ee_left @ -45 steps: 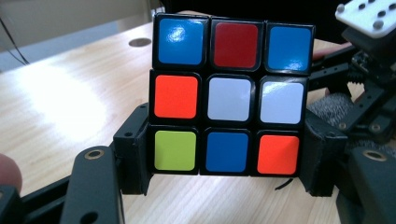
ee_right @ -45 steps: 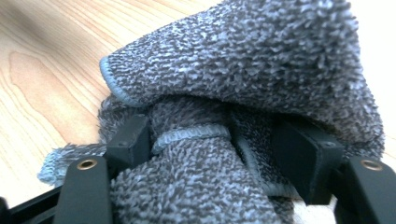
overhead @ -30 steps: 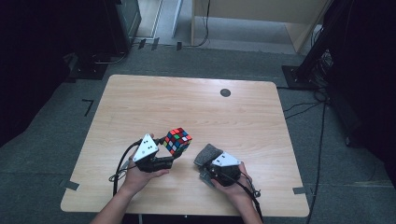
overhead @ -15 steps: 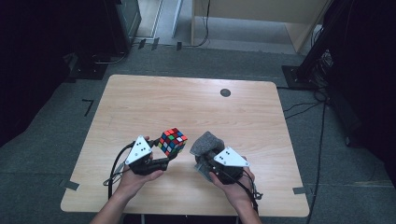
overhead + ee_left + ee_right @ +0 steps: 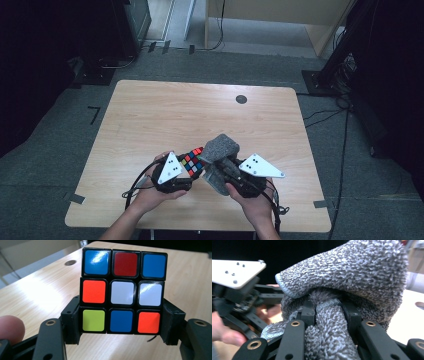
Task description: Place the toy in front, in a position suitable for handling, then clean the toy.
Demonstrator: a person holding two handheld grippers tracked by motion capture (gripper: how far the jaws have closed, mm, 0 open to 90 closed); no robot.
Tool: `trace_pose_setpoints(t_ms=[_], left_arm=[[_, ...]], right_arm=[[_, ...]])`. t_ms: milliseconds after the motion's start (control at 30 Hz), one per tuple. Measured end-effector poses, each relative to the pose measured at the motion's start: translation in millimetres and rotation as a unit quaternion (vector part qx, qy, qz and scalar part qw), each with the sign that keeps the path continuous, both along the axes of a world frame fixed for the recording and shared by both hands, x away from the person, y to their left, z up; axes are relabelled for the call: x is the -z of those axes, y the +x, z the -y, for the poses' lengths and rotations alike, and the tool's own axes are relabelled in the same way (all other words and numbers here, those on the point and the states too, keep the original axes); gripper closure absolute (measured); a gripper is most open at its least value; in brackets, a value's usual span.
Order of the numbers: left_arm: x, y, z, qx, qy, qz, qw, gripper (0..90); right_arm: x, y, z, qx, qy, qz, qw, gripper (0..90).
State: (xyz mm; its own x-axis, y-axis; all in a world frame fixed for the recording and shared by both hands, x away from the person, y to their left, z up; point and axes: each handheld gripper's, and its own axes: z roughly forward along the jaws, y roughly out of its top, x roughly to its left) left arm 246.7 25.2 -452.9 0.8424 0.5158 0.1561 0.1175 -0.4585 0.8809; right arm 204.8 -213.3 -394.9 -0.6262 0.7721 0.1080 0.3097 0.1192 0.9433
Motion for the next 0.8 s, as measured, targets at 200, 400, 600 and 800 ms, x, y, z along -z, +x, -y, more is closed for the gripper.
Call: trace_pose_setpoints(t_ms=[200,400,600,800], left_arm=[[-5.9,-7.3,-0.2,0.010,-0.004,0.015,0.9998,33.9],[-7.6,-0.6,-9.3,-0.009,-0.003,0.002,1.0000,33.9],[-8.3,-4.9,-5.8,0.000,0.003,0.005,1.0000,33.9],[-9.0,-5.1,-2.6,0.005,0.000,-0.001,1.0000,33.8]], right_arm=[[10.4,4.9,-4.9,-0.001,-0.026,-0.026,0.9993,68.4],[7.3,10.2,2.9,0.011,-0.002,-0.030,0.9995,67.7],[9.7,6.0,-10.4,-0.010,-0.039,-0.021,0.9990,66.6],[6.3,5.1,2.6,0.002,0.005,-0.032,0.9995,66.6]])
